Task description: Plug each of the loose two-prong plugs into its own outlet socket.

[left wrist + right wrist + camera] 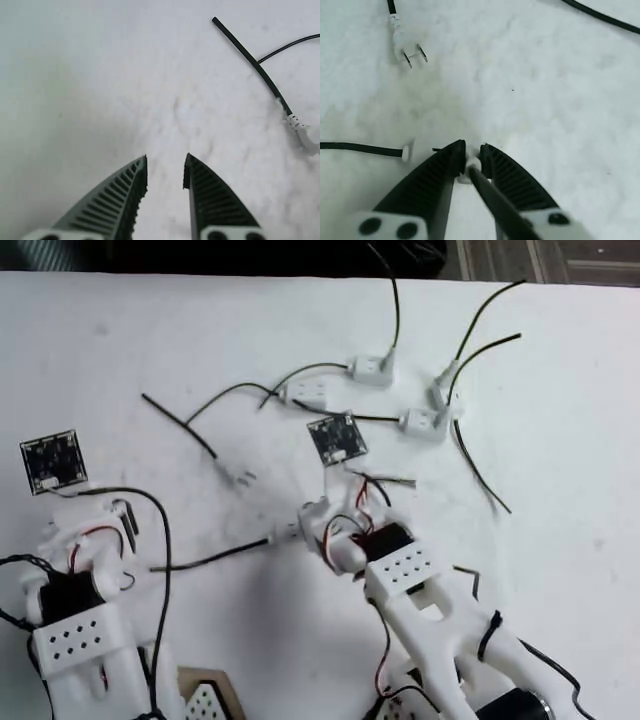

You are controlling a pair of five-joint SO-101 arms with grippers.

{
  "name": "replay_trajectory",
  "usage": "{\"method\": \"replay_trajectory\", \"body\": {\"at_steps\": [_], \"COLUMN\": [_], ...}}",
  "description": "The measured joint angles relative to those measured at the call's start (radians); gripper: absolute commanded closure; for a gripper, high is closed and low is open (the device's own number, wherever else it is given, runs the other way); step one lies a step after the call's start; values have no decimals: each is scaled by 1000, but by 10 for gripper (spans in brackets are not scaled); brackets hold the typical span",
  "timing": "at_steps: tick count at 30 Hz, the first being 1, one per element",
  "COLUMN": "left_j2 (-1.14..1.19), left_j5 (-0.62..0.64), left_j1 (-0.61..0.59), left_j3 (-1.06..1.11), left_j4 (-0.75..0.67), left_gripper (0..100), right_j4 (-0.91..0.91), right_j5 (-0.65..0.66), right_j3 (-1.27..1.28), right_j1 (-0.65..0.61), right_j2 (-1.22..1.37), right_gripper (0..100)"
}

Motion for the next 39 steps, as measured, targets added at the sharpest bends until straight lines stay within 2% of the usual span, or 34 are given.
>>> {"method": "replay_trajectory", "body": {"at_steps": [12,27,39], "left_j2": [0,0,0], "left_j5": [0,0,0], "left_j1": [0,0,0], "left_j3": [0,0,0], "left_j4": [0,0,0], "left_gripper": [860,860,861], "right_j4": [20,63,83], "right_j5": [26,132,175], "right_j3": [0,28,-60], "right_j1": [-41,-115,-133], "right_j2": [6,-2,218], "right_gripper": [982,982,982]}}
